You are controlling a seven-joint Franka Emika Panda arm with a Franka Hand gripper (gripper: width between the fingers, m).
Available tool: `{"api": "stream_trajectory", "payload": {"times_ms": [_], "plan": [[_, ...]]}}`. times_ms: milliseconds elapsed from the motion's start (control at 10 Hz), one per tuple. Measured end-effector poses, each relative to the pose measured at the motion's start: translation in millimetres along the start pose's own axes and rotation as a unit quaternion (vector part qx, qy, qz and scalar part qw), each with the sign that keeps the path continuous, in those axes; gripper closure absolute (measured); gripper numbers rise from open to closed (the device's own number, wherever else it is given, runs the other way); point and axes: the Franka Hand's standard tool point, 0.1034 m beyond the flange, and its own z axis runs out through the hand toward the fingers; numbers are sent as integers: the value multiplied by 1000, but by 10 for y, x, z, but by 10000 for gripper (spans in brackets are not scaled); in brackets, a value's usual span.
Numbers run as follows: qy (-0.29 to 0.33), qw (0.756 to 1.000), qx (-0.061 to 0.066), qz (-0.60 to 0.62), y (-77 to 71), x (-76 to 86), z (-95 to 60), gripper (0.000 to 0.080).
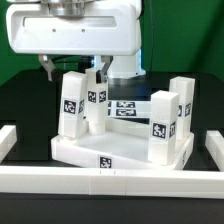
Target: Assemble desk
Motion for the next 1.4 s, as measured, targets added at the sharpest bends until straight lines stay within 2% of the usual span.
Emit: {"api": "stream_trajectory", "payload": {"times_ms": [200,400,500,600,1100,1400], "plan": [[3,1000,-1,-1,35,43,-24,151],[5,1000,-1,-1,42,75,-49,414],[6,1000,-1,-1,43,76,-48,414],[6,1000,-1,-1,42,75,-48,511],[9,1000,2,13,51,73,-47,511],[21,992,18,123,143,0,-36,509]]}}
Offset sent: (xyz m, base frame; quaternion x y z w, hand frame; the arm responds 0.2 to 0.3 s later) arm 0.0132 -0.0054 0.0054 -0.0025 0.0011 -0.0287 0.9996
